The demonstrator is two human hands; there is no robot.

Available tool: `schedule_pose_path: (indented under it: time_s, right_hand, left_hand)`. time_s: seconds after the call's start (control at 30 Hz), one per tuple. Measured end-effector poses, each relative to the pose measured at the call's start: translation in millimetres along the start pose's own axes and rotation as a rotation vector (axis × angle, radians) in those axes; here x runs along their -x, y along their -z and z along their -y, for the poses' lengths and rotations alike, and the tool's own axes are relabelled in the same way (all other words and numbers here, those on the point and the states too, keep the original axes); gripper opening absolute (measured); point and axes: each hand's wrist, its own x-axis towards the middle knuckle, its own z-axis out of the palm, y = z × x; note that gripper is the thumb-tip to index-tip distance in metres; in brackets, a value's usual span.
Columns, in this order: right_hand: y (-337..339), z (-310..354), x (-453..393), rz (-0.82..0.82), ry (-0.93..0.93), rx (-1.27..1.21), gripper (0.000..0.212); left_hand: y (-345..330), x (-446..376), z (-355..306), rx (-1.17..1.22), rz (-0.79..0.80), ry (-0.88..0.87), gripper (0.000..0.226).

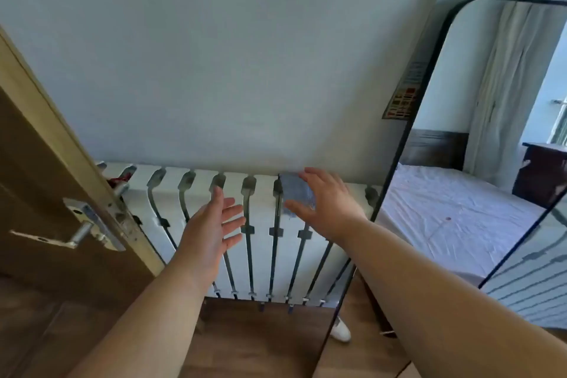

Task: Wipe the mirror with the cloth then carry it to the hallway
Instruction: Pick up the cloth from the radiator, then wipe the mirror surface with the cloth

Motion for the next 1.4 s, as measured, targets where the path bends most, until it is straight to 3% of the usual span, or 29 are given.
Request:
schedule_pose_path:
  time_s: [0.1,0.2,0.4,0.53,0.63,0.8,0.93,1.03,1.2,1.3,1.4]
  right_hand:
    - [-14.4,-8.6,-16.4,0.128,0.140,0.347,0.101]
    - [-30.7,-20.0,-21.3,0.167,0.205,0.452,0.103]
    - [-39.1,-25.7,-24.3,0.123,0.207,0.431,0.071]
    - [-26.3,-12.6,-26.3,0.161,0.080,0.273,0.053]
    - [-11.5,5.6,-20.5,0.174,-0.153,0.013,0.032]
    - [20.8,43.1,9.9,-0.029,-0.478,-0.672,0.048]
    - [51.9,61.1,52.9,0.039,-0.754,-1.424,0.053]
    - [76.3,54.0,82.8,-0.035,-0.764,-1.702,0.060]
    - [126.6,32.4,114.5,-0.368,-0.772,-1.832,0.056]
    - [155.2,14.0,128.9,-0.503,-0.662,-1.808,0.051]
    - [181.4,-1.8,139.6,-0.586,-0.674,-1.876,0.066]
  left_hand:
    - [-0.6,-3.1,3.5,-0.003,0.004,0.000,0.068]
    - [0.8,-4.2,9.1,0.002,0.004,0.005,0.074]
    - [9.7,-6.5,19.8,0.016,-0.008,-0.001,0.077]
    - [9.0,-11.4,19.1,0.012,-0.018,-0.016,0.077]
    - [3.0,-11.4,13.5,-0.009,-0.009,-0.040,0.076]
    - [-12.3,-16.8,1.6,-0.031,-0.081,-0.097,0.062]
    - [-32.4,-21.5,-16.0,-0.058,-0.100,-0.201,0.045]
    - [-64.2,-13.0,-36.3,-0.104,-0.020,-0.361,0.059]
    - [-128.6,5.1,-69.7,-0.433,0.213,-0.718,0.050]
    - [-164.0,8.2,-97.4,-0.821,0.302,-1.202,0.048]
    - [-200.3,4.6,-134.0,-1.060,0.266,-1.669,0.044]
